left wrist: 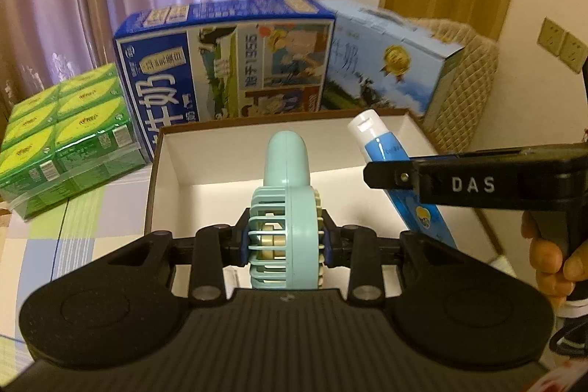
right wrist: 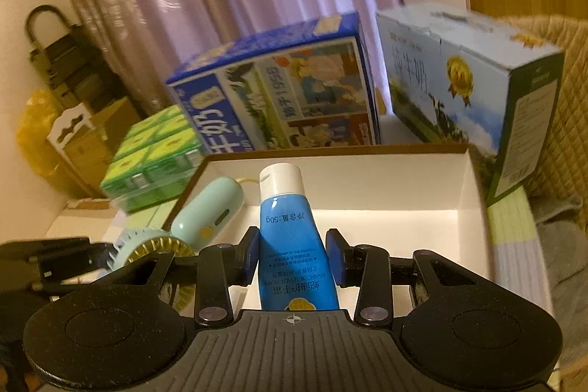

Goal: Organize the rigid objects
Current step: 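Carry the fan and toothpaste tube over the brown box with both tools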

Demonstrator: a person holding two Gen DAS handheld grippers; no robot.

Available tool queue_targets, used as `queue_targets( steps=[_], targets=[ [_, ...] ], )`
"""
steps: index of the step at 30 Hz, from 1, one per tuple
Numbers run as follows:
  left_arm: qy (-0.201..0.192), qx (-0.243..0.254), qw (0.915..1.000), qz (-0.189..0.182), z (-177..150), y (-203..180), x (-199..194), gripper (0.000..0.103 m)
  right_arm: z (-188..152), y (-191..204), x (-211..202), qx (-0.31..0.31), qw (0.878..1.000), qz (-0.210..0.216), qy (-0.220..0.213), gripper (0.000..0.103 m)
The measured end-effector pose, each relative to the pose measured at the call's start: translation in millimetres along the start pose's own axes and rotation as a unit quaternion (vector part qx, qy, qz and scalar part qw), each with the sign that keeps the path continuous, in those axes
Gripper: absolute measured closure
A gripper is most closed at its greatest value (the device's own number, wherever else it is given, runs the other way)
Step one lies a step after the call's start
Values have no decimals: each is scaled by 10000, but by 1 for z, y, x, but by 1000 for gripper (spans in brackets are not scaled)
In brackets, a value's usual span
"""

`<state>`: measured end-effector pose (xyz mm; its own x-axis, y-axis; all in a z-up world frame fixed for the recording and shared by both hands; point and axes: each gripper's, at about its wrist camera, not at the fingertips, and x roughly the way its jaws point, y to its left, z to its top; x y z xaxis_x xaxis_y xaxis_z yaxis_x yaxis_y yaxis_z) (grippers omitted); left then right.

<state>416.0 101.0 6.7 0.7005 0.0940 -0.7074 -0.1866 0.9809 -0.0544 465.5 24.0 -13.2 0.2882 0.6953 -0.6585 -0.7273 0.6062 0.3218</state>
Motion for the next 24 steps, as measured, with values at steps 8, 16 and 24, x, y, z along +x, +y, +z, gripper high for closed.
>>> queue_targets(
  steps=[8, 16, 24],
  targets=[
    [476, -78, 9988, -29, 7, 18, 60, 74, 8, -15, 65, 542, 9970, -389, 402, 67],
    [758, -210, 9969, -87, 9, 29, 102, 74, 10, -32, 104, 872, 9924, -614, 621, 67],
    [800, -398, 9958, -209, 13, 33, 129, 69, 12, -54, 122, 1213, 9880, -643, 712, 67]
  ],
)
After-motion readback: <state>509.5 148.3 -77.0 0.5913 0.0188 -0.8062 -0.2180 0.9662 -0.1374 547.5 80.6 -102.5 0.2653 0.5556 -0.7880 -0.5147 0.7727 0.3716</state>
